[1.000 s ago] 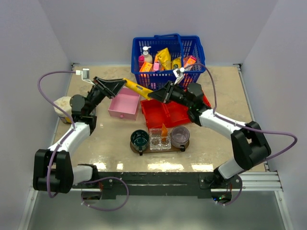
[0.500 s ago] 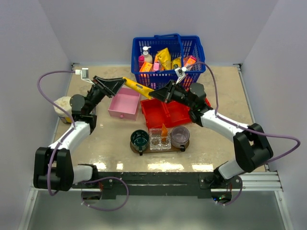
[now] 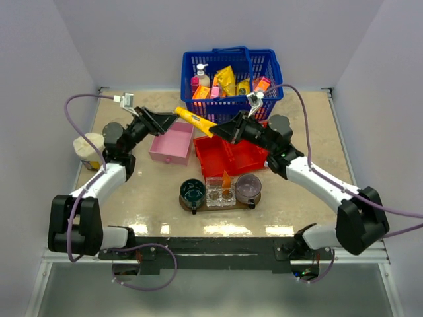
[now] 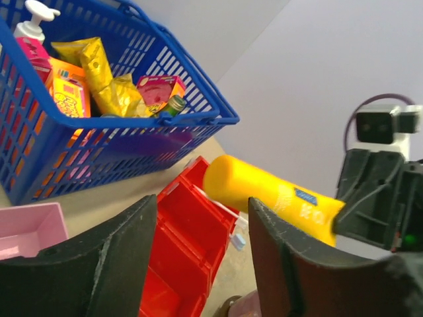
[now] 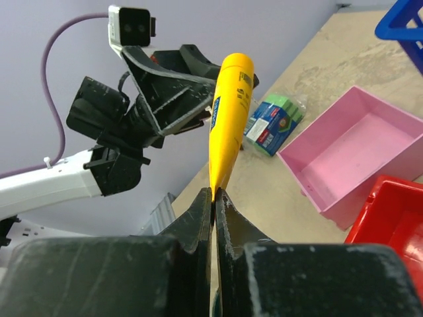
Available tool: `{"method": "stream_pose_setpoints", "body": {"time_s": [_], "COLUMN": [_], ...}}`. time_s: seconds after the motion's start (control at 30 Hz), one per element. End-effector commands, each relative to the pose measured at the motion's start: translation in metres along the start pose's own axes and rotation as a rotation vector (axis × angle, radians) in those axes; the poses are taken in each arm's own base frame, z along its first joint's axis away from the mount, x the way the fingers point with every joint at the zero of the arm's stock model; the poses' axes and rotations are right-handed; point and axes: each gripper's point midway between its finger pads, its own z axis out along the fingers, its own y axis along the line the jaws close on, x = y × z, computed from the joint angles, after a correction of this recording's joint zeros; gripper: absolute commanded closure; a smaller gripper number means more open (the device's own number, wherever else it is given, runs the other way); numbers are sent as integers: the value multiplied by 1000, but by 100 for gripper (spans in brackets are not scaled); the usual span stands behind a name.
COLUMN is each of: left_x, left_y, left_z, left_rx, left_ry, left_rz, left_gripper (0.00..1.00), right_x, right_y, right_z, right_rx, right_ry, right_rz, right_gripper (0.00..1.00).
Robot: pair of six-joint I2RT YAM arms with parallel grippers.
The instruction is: Prepare toiletry sets of a toothbrush and toothpaste on the tray
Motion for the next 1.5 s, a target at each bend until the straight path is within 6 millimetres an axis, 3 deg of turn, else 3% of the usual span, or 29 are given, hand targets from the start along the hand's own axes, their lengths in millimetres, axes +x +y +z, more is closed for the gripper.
{"method": "stream_pose_setpoints", "body": {"time_s": [0.0,0.17,0.33,0.47,0.5,0.57,0.63,0.67,0.73,1.0,1.23,1.27,1.47], "left_x": [-16,-21,-39,-50,-54,-47,-51,-45,-47,-47,-44,-46,-49], "left_y": [-4,-3,-11,-14,-17,-9,-7,-4,-5,-14,-18,-17,-15], "left_z": [5,4,0,-6,-11,-19,-27,-30,-34,-34,-34,-34,-37], "left_rx": [-13,-34,-68,-126,-143,-201,-257,-276,-309,-318,-319,-327,-348], "left_ry": [-11,-12,-39,-11,-21,13,2,33,30,39,46,41,38], "left_rz": [150,203,303,419,446,494,532,557,585,632,656,660,685], "left_gripper": [33,28,27,26,26,26,26,26,26,26,26,26,26], "right_x": [-14,-12,-11,-23,-17,-29,-21,-31,-21,-15,-6,2,6], "right_y": [4,-3,-18,-16,-19,-10,-16,-10,-16,3,33,33,49], "right_z": [-10,-14,-21,-29,-34,-37,-46,-48,-56,-75,-75,-76,-85], "right_rx": [54,111,227,295,325,344,403,418,468,540,563,574,616], "right_ry": [-39,-12,36,58,94,95,159,151,222,352,449,485,556], "right_rz": [-84,-106,-145,-207,-197,-214,-204,-221,-199,-154,-165,-154,-123], "right_gripper": [100,100,100,100,100,100,100,100,100,100,100,100,100]}}
